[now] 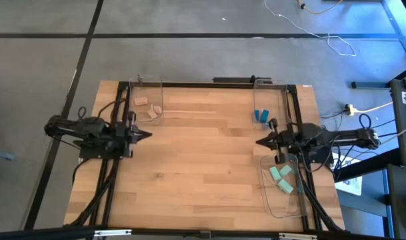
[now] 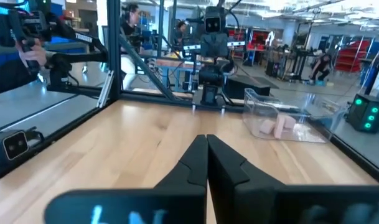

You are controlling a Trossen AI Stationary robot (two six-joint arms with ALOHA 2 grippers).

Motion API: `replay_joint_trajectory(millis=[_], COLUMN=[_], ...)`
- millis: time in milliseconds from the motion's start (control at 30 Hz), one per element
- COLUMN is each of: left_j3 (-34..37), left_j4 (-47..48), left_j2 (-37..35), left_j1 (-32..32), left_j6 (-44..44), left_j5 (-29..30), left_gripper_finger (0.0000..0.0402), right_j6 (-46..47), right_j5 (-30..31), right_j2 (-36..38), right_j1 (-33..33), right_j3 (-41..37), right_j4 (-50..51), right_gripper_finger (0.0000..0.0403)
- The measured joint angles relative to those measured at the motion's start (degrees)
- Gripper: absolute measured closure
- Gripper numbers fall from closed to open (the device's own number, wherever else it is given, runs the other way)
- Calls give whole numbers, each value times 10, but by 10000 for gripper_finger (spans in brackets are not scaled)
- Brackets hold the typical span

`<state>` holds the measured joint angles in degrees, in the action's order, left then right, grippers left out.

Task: Sort & place blocks by color
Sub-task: Return to Home Position

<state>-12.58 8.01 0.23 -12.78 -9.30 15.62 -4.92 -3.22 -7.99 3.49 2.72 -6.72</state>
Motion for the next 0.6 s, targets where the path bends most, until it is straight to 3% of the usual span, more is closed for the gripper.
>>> replay_joint_trajectory(millis=[600], left_j3=[75], left_j4=[-54], left_j2=[0], left_j1=[0], left_j6=[9], left_j5=[-1], left_gripper_finger=[401], right_j6=[-31], right_j5=[-44], right_j2=[-3], right_j1=[0], right_j3=[-23], right_j4=[21], right_gripper_finger=[403])
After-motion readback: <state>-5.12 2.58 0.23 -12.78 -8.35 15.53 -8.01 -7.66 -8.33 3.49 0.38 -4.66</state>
